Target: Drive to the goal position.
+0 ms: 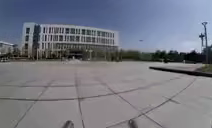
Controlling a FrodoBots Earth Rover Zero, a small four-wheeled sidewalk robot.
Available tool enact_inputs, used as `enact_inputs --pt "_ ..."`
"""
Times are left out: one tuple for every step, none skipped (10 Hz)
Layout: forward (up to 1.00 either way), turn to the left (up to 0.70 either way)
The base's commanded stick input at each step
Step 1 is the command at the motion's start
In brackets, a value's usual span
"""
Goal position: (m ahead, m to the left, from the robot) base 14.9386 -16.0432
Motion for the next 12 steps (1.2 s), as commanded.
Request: enact_inputs --pt "0.74 0.0" --pt "1.0 0.0" --pt "1.0 0.0" --pt "1.0 0.0" --pt "1.0 0.0" --pt "1.0 0.0" --pt "1.0 0.0" --pt "1.0 0.0" --pt "1.0 0.0" --pt "1.0 0.0" --pt "1.0 0.0" --pt "1.0 0.0"
